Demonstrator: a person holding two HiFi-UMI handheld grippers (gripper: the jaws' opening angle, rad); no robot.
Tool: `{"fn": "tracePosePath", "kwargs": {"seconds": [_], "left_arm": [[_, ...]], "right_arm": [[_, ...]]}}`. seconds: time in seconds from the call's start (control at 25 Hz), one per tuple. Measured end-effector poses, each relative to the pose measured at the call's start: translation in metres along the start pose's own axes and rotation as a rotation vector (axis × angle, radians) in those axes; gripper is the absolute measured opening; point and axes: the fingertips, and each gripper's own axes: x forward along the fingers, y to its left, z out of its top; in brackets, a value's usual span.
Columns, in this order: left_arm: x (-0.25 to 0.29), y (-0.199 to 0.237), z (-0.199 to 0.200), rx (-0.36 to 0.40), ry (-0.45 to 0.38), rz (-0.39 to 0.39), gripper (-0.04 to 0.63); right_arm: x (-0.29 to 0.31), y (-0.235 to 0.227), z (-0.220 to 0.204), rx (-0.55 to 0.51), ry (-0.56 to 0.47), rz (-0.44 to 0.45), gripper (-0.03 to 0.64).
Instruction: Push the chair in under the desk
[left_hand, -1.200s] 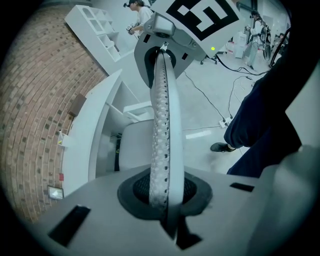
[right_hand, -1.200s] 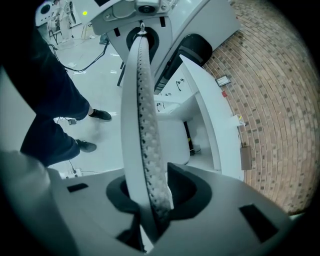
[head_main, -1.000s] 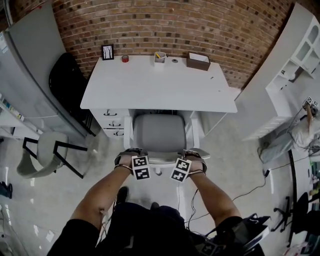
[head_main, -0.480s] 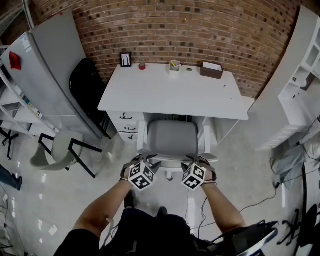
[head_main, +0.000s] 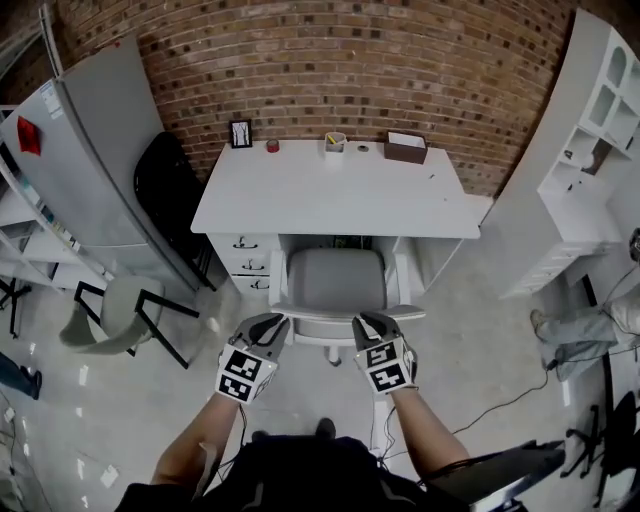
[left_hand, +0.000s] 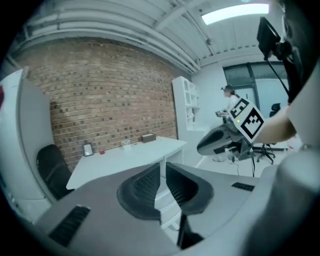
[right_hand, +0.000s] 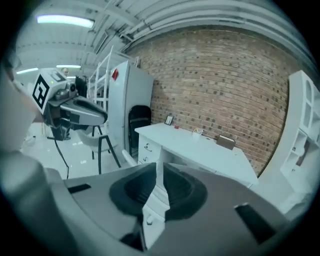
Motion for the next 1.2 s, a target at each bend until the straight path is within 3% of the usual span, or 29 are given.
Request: {"fn": "tracePosePath", "kwargs": {"seconds": [0.08,0.16,0.36,0.72,1.2], "left_arm": [[-0.023,0.012,0.01,-0.072,-0.066,0.053,0.011],[-0.046,0.02,0.016,-0.114,-0.122,0.083,0.009],[-0.093,0.031,0.029,-0.149,-0.205,0.11,0.008],[-0.149,0.047,0.035,-0.157,-0.241,0.166,0.008],[-0.192,0.062,0.033,-0.16,-0.263,0.232,0.008]], "right_arm": [[-0.015,0.005,0.015,0.045,-0.07,-0.014,0.041],[-0.027,0.016,0.031,0.078,-0.129,-0.012,0.034],[-0.052,0.042,0.064,0.159,-0.232,-0.03,0.013],[-0.082,0.071,0.098,0.187,-0.315,-0.079,0.008],[-0.091,0.098,0.114,0.18,-0.338,-0.092,0.008]]}}
